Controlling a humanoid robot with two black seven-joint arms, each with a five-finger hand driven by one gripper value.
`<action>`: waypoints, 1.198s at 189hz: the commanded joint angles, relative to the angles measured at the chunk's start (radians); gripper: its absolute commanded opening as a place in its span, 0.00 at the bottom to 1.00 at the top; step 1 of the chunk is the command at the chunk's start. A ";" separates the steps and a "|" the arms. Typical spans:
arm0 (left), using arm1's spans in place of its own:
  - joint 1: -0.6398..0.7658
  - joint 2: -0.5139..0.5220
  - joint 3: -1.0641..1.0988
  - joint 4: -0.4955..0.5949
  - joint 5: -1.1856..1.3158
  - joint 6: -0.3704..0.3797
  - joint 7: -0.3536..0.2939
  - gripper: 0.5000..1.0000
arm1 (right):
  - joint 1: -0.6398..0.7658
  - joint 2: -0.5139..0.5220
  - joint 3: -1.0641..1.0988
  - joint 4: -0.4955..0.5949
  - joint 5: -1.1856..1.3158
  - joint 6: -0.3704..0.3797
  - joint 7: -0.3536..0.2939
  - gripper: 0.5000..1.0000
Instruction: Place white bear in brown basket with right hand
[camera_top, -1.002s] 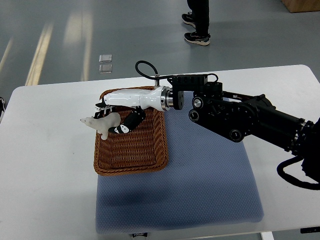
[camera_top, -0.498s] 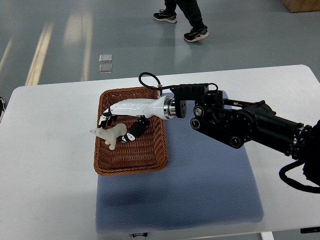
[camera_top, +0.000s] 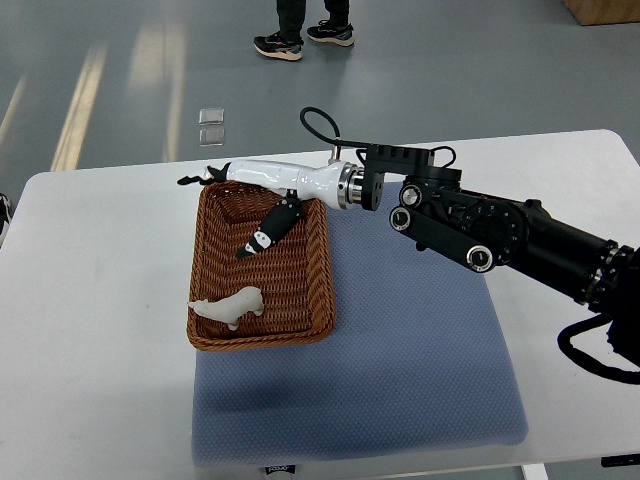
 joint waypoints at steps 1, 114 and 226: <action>0.000 0.000 0.000 0.000 0.000 0.000 0.000 1.00 | -0.004 -0.042 0.039 -0.001 0.209 0.030 -0.036 0.83; 0.000 0.000 0.000 0.000 0.000 0.000 0.000 1.00 | -0.163 -0.249 0.051 -0.113 1.211 0.073 -0.197 0.85; 0.000 0.000 0.000 0.000 0.000 0.000 0.000 1.00 | -0.194 -0.210 0.035 -0.217 1.401 0.074 -0.275 0.85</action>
